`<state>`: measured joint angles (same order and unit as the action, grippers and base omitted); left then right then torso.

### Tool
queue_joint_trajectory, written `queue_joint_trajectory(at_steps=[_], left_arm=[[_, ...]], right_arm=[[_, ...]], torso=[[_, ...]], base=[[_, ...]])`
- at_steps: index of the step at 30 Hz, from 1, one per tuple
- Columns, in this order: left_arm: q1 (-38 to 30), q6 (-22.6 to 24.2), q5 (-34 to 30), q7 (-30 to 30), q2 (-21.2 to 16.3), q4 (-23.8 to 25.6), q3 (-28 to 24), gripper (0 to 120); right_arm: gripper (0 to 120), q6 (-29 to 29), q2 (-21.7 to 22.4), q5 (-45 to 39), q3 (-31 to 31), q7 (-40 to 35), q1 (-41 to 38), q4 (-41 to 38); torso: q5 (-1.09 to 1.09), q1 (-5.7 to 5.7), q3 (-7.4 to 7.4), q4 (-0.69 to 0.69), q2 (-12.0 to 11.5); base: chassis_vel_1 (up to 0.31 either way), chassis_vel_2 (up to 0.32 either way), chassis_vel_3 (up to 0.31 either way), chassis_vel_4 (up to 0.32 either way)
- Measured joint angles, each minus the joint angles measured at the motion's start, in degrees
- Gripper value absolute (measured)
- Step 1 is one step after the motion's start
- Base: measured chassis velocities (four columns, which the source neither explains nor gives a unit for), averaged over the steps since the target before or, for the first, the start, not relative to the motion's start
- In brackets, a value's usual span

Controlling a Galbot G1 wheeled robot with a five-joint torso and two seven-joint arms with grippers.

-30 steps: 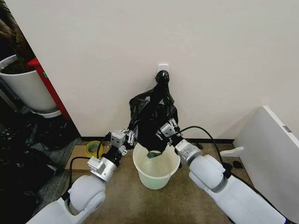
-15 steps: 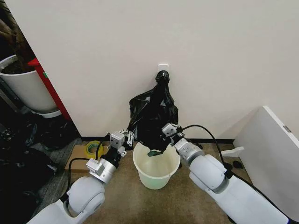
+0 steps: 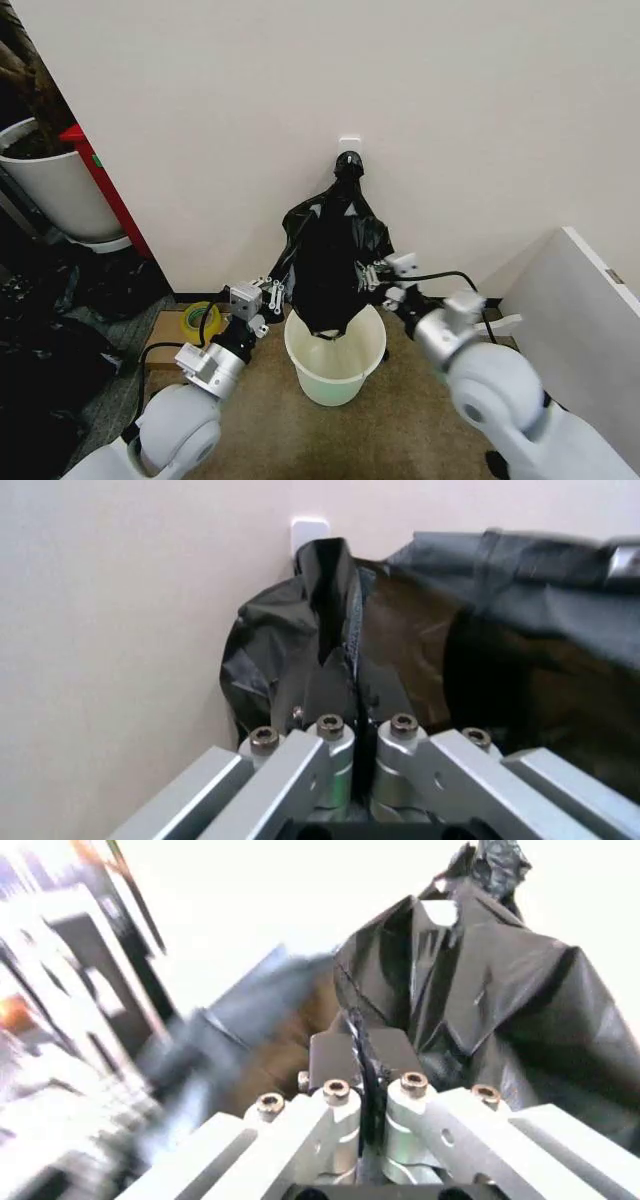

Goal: Place the garbage bag over the trash bin.

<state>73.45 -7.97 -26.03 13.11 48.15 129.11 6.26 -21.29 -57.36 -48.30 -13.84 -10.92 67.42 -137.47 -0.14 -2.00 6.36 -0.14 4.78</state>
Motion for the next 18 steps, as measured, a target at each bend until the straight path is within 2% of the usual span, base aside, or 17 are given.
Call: queue_joint_trajectory(at_steps=[4,8,11,15,18], left_arm=[[1.99,0.04,-0.39,0.26,-0.12,2.62,0.15,0],[4.40,0.06,-0.97,0.35,-0.44,5.15,0.39,0],[9.32,-0.32,-1.15,0.44,-0.70,8.20,1.05,0],[13.50,-1.90,0.14,0.17,-0.11,8.28,1.38,0],[13.78,-2.29,0.32,0.24,0.68,7.17,1.36,0]], right_arm=[[0,1.34,-2.12,-8.50,-2.17,-1.19,2.42,-2.41],[0,1.47,-3.88,-10.26,-1.99,-1.93,4.13,-2.85],[0,0.85,-5.53,-12.53,-1.33,-2.89,7.63,-4.23],[0,0.98,-6.29,-12.55,-0.33,-2.57,10.41,-3.95],[0,1.26,-6.77,-12.36,0.28,-2.57,10.59,-3.06]], torso=[[0.00,0.00,0.00,0.00,0.00],[0.00,0.00,0.00,0.01,0.00],[0.00,0.00,0.00,0.01,0.00],[0.00,0.00,0.00,0.01,0.00],[0.00,0.00,0.01,0.02,0.00]], base=[[0.000,0.000,0.000,0.000],[0.000,0.000,0.000,0.000],[0.000,0.000,0.000,0.000],[0.000,0.000,0.000,0.000],[0.000,0.000,0.000,0.000]])
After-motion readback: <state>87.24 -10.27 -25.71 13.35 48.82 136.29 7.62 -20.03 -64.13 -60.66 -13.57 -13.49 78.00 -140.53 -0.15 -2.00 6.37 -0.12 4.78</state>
